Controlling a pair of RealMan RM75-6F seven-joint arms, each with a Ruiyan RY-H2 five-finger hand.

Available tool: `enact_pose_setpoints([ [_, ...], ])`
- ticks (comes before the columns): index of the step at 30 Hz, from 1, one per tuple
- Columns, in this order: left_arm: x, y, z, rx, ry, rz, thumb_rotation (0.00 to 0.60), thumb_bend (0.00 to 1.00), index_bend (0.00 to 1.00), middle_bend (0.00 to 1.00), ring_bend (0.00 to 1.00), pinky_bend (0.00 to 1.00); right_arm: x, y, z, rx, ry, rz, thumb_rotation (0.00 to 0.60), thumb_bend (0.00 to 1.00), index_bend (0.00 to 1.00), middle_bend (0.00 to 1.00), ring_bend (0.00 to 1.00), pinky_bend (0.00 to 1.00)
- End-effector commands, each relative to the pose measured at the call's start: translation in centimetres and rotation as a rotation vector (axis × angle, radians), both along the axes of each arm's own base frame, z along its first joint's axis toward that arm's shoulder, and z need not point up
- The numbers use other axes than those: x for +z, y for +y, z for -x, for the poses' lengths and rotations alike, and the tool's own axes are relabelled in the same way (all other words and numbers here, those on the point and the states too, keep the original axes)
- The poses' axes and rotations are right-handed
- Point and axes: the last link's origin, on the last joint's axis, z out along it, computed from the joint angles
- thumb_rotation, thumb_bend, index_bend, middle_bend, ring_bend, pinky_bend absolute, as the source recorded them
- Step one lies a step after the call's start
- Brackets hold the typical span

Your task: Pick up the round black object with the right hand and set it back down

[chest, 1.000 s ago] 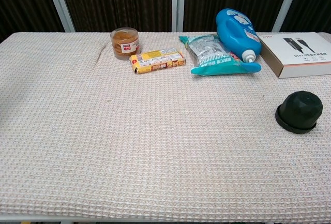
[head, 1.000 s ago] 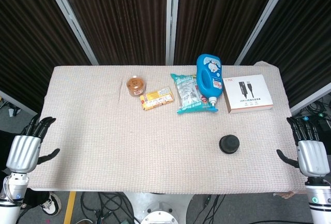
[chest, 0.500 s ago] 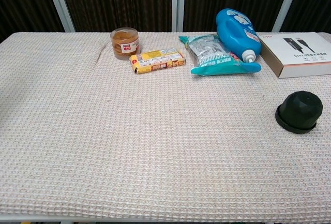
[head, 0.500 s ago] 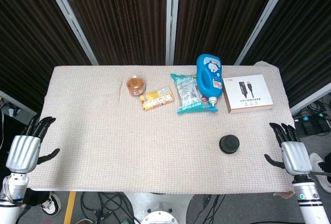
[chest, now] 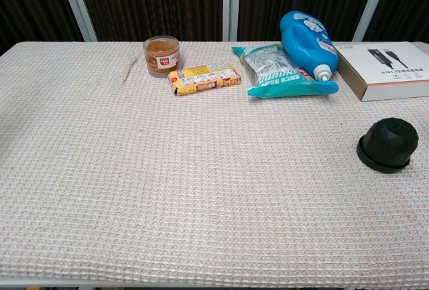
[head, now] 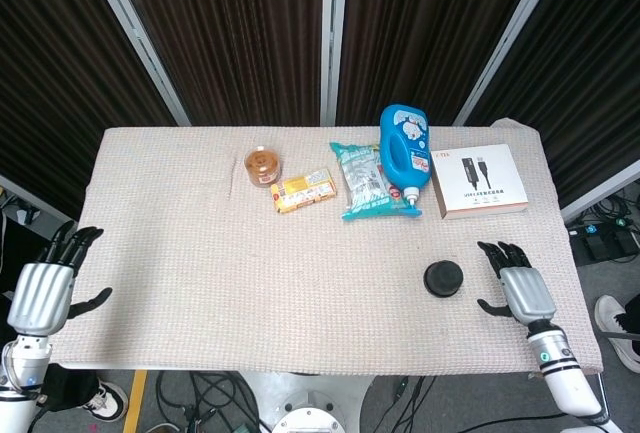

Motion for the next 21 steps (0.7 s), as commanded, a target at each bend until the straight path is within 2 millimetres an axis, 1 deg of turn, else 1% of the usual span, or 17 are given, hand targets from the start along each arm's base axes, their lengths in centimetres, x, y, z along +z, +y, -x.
enact_pose_setpoints([
  [1,0.0,0.0,0.1,0.002,0.001,0.002,0.600,0.13,0.16,0.15,0.06,0.31,-0.9,-0.8,-0.4,0.006,-0.015,-0.014,0.600,0.11,0.00,0.10,0.00,0.00],
  [8,0.0,0.0,-0.1,-0.003,0.003,0.006,0.600,0.13,0.17,0.15,0.06,0.31,-2.2,-1.7,-0.9,0.006,-0.039,-0.050,0.600,0.11,0.00,0.11,0.00,0.00],
  [16,0.0,0.0,0.0,-0.003,0.005,0.010,0.600,0.13,0.17,0.15,0.06,0.31,-2.8,-1.3,-1.0,0.010,-0.044,-0.079,0.600,0.10,0.00,0.12,0.00,0.00],
  [21,-0.1,0.1,0.0,-0.003,0.005,0.011,0.600,0.13,0.17,0.15,0.06,0.31,-3.3,-1.5,-1.0,-0.001,-0.041,-0.095,0.600,0.07,0.00,0.12,0.00,0.00],
])
